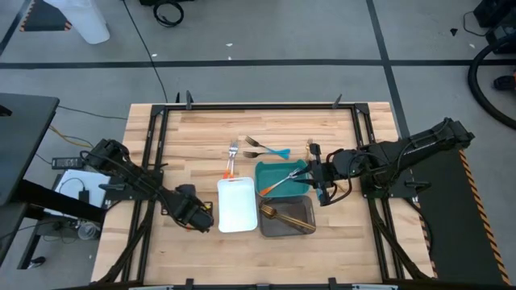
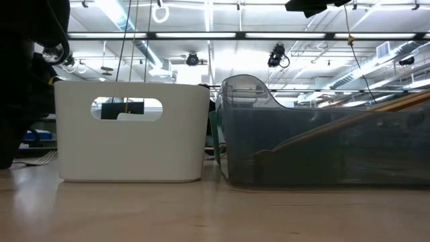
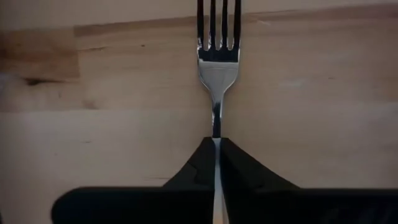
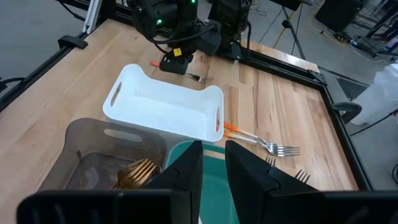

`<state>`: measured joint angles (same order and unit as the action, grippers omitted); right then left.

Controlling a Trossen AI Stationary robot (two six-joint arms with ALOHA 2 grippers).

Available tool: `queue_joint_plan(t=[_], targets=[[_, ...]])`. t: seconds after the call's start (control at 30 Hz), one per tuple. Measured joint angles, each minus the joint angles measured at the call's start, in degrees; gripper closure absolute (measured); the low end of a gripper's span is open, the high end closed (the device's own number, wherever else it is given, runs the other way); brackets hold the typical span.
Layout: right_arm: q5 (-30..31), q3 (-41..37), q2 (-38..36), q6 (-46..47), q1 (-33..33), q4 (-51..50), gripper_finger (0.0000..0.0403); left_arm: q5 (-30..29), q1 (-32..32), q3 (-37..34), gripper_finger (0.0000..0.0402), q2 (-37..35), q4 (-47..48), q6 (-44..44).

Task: Sort silverware by color (type)
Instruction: Put the white-orange fork into the green bin

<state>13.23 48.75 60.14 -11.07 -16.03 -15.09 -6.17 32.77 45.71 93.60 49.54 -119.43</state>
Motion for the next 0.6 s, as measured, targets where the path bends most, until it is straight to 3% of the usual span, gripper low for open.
queue_joint_plan(t=[0.43,0.6], targets=[[0.1,0.0,0.0,0.8,0.0,-0.3,0.0323,3.3,-1.1,4.4,0.0391,0.3,0.7,33.1],[3.2,0.0,0.0,0.8,0.0,-0.5,0.0323,1.9,-1.2,8.4,0.0391,0.3,4.9,46.6]])
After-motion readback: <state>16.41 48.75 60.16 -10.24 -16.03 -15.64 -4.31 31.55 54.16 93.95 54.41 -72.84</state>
